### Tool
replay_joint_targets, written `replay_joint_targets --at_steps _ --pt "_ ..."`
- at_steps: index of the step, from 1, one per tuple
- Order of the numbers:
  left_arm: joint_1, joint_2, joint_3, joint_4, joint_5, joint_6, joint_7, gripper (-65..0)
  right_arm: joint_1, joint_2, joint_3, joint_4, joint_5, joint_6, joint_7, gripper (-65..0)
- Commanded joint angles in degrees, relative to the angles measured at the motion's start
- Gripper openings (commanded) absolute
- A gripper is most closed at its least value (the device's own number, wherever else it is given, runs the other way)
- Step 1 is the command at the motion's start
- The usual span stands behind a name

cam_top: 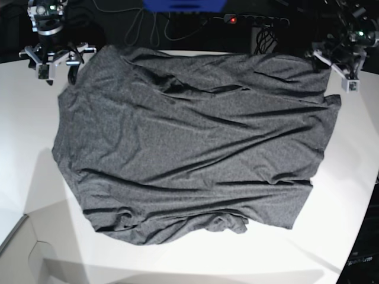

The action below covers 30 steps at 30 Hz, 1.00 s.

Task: Layout the t-shirt on the table in an organized manner, then fold the t-shirt properly
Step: 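Release the sides and move both grippers to the collar-side corners, then grasp the collar-side corners and lift the edge with both grippers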

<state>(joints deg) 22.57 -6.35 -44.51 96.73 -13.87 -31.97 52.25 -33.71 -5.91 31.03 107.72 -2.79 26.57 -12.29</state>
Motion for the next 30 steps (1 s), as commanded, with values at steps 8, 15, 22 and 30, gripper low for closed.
replay_joint_targets --at_steps 8,15,22,30 --pt "-1.51 -0.73 -0.1 0.81 -0.59 -0.43 -0.86 -51.2 -4.57 -1.69 -0.74 5.11 0.55 0.64 1.7 -29.1" --pt "-2.39 -0.9 -0.1 1.51 -0.94 -0.52 -0.34 -64.3 -7.38 -2.75 -4.52 4.85 0.55 13.43 1.26 -29.1" --pt "-2.39 -1.17 -0.1 1.6 -1.12 -0.52 -0.42 -65.0 -9.49 -2.75 -8.83 4.5 0.19 13.43 1.26 -29.1" --pt "-2.48 -1.17 -0.1 1.6 -1.12 -0.52 -0.69 -65.0 -9.32 -1.69 -11.91 -0.43 0.11 13.43 1.26 -29.1"
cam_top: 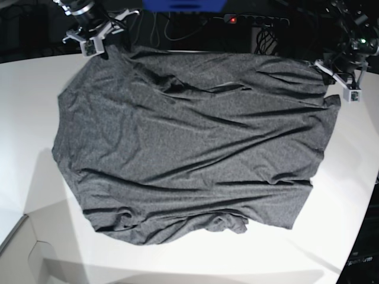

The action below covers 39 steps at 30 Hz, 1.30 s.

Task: Layout the t-shirt on the table in an organized manner, then fold the t-shirt properly
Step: 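Grasp the collar-side corners and lift the edge with both grippers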

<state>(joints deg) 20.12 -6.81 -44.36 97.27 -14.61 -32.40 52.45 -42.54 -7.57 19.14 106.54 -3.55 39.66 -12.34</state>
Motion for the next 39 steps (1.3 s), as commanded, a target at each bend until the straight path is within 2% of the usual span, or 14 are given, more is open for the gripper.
replay_joint_targets --at_steps 1,17,21,25,26,31,39 --pt "-0.03 -0.71 -0.26 1.06 -0.38 -0.08 -0.97 -65.0 -0.49 -0.03 -0.45 0.23 0.87 0.34 1.39 -29.1" --pt "-1.09 -0.8 -0.34 1.06 0.06 -0.08 -0.62 -65.0 2.32 -0.03 -1.33 -4.17 0.87 0.34 1.39 -30.5" --pt "-1.09 -0.8 -0.34 1.06 0.06 -0.08 -0.62 -65.0 2.32 -0.03 -1.51 -4.26 0.87 0.34 1.39 -41.0" --pt "-1.09 -0.8 -0.34 1.06 0.06 -0.08 -0.62 -65.0 2.32 -0.03 -1.33 -4.26 0.87 0.34 1.39 -62.8" --pt "-1.09 -0.8 -0.34 1.06 0.06 -0.08 -0.62 -65.0 2.32 -0.03 -1.25 -4.26 0.87 0.34 1.39 -65.0" --pt "-1.09 -0.88 -0.61 1.32 -0.11 -0.08 -0.53 -65.0 2.24 0.76 -1.07 -3.99 1.22 0.34 1.66 -65.0" --pt "-0.65 -1.59 -0.87 8.79 -0.47 -0.17 -0.36 -65.0 1.97 1.02 1.92 2.6 1.31 0.34 1.74 -65.0"
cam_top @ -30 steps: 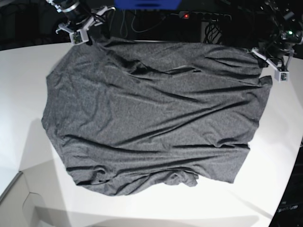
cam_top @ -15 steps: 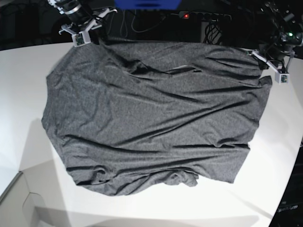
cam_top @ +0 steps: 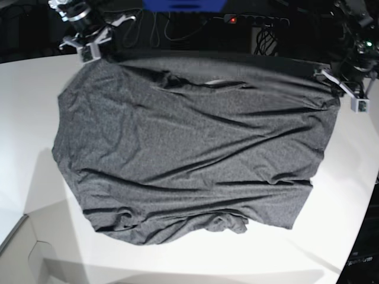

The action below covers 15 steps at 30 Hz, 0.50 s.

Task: Layout the t-shirt on the table in an organized manner, then fold the t-shirt properly
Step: 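Grasp the collar-side corners and lift the edge with both grippers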

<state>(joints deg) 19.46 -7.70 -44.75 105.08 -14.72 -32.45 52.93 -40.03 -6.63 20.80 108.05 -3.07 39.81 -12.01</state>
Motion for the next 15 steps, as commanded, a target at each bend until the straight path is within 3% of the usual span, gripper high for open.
replay_joint_targets --at_steps 1,9,15 --pt "0.1 -0.78 -0.48 1.78 -0.36 -0.12 -0.84 -65.0 -0.54 0.08 0.52 1.97 0.83 0.19 1.42 -65.0" --pt "0.36 -0.87 -0.48 6.18 0.08 -0.12 -0.84 -65.0 -1.33 0.17 -0.01 5.66 0.83 0.19 1.42 -65.0" --pt "-0.52 -2.8 -3.12 6.26 -0.36 -0.12 -0.84 -65.0 -1.24 1.14 -1.15 6.28 0.83 0.19 1.5 -65.0"
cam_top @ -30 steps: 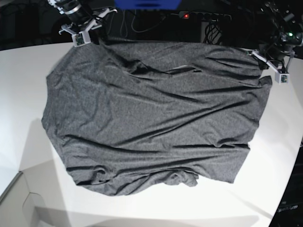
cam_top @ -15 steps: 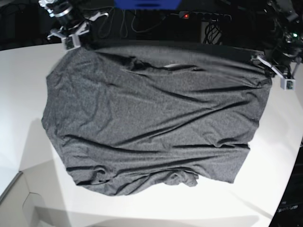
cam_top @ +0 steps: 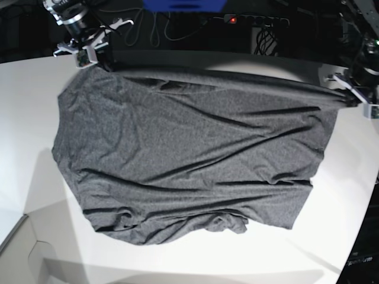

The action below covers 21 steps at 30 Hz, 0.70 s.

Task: Layout the t-shirt on the table in an organized manner, then fold the t-shirt properly
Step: 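Grasp the collar-side corners and lift the edge with both grippers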

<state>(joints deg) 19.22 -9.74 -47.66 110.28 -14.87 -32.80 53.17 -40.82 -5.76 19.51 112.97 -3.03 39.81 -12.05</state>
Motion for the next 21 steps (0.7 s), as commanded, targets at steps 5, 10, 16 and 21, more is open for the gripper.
replay_joint_targets --at_steps 5,10,16,21 --pt "-2.74 -1.65 -2.23 0.89 0.32 0.22 -1.08 -65.0 -0.37 1.76 -3.2 1.36 0.7 0.19 1.55 -65.0" --pt "-5.55 -1.65 -1.53 0.45 0.5 0.22 -1.08 -65.0 2.97 1.76 -3.99 1.01 0.43 0.19 1.11 -65.0" --pt "-8.1 -1.56 0.93 0.27 4.81 0.22 -1.08 -65.0 6.31 3.43 -3.99 0.83 0.35 0.19 1.02 -65.0" --pt "-8.81 -1.12 4.8 -2.46 9.82 0.22 -1.69 -65.0 9.13 5.19 -3.82 -0.04 0.35 0.19 -1.97 -65.0"
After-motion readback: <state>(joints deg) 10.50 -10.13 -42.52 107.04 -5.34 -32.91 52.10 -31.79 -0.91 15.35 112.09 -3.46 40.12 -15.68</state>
